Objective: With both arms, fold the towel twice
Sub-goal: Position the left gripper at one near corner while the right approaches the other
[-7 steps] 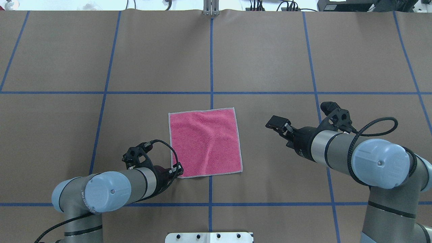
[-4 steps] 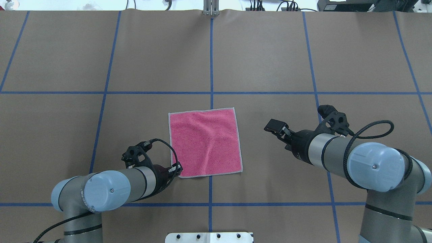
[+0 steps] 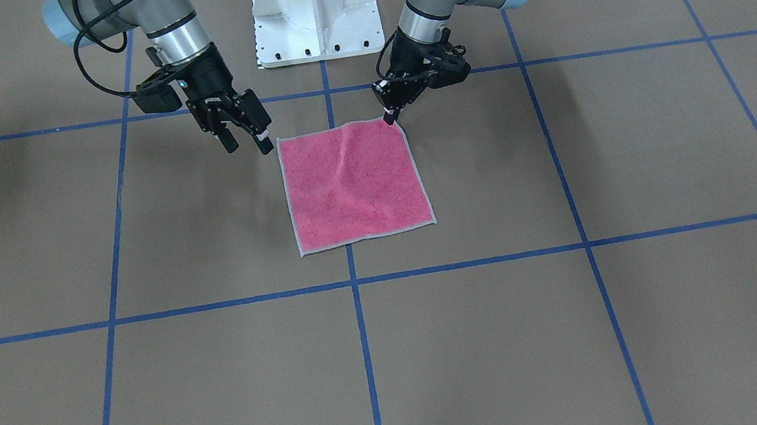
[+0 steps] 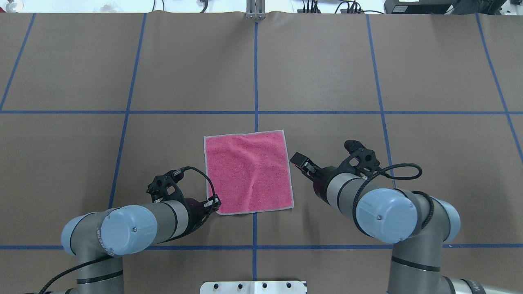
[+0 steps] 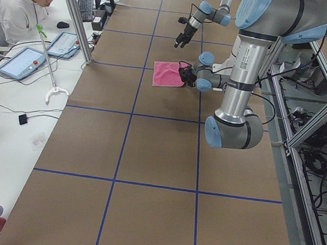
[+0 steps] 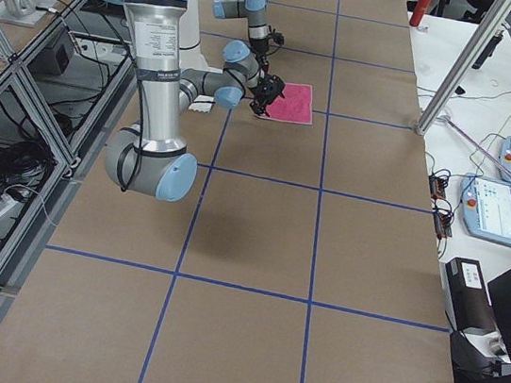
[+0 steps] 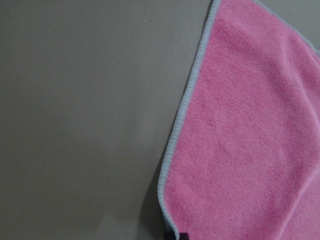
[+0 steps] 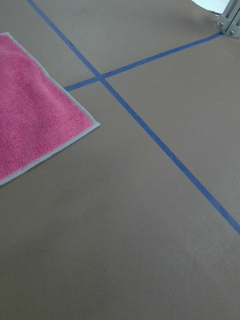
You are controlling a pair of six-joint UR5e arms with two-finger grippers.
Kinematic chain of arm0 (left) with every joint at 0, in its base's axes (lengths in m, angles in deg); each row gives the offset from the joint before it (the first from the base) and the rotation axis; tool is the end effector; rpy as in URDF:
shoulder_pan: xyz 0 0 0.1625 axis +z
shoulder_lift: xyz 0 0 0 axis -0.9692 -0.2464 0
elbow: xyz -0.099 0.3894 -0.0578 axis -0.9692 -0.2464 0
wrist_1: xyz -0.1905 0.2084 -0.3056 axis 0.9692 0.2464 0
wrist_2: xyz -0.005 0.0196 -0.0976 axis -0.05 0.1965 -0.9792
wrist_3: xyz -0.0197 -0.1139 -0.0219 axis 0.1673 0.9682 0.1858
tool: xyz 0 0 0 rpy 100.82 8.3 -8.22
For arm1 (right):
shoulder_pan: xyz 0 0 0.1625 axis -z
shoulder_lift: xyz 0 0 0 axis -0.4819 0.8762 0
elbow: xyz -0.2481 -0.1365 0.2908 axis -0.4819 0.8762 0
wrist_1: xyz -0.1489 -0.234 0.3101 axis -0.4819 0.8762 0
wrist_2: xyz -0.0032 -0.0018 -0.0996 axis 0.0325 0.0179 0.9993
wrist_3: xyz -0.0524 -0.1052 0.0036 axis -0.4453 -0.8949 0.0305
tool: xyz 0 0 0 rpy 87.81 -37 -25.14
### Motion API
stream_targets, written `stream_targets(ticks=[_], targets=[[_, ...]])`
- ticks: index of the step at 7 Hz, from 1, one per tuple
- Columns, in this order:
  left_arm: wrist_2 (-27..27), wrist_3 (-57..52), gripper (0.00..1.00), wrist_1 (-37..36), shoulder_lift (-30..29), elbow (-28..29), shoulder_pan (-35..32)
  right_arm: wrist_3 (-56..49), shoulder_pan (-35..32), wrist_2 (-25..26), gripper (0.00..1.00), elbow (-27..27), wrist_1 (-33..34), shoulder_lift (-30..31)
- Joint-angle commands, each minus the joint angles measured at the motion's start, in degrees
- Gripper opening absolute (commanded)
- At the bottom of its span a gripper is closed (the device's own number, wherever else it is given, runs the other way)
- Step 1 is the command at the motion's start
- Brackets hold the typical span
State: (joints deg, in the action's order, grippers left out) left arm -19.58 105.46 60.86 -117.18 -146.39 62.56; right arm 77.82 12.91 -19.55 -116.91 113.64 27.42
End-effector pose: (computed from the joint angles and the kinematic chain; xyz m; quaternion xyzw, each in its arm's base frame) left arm 0.5630 -0.2772 0.2895 0.0010 0.5461 -0.2517 0.7990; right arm -0.5086 -0.3155 0.2714 0.0653 -0.5311 0.3664 0.7612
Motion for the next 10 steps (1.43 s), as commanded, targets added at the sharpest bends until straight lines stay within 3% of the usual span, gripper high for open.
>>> stream_targets(ticks=[1,3,6,9,10], targets=[[0.00,0.00,0.00,0.00,0.00,-0.05,-0.09,3.28,2.80,2.58,0.89,2.86,1.06,-2.78],[0.00,0.00,0.00,0.00,0.00,-0.05,-0.09,3.30,5.43,2.67,0.82,2.86,3.87,-2.79],[0.09,0.00,0.00,0.00,0.09,-0.05,-0.18,3.30,8.51,3.02,0.81,2.86,8.00,-2.44],[0.09,0.00,0.00,0.09,0.18,-0.05,-0.18,3.30,8.96,3.81,0.64,3.12,8.10,-2.87],[0.09,0.00,0.00,0.00,0.18,-0.13,-0.18,3.30,8.96,3.82,0.63,3.38,8.10,-2.79]])
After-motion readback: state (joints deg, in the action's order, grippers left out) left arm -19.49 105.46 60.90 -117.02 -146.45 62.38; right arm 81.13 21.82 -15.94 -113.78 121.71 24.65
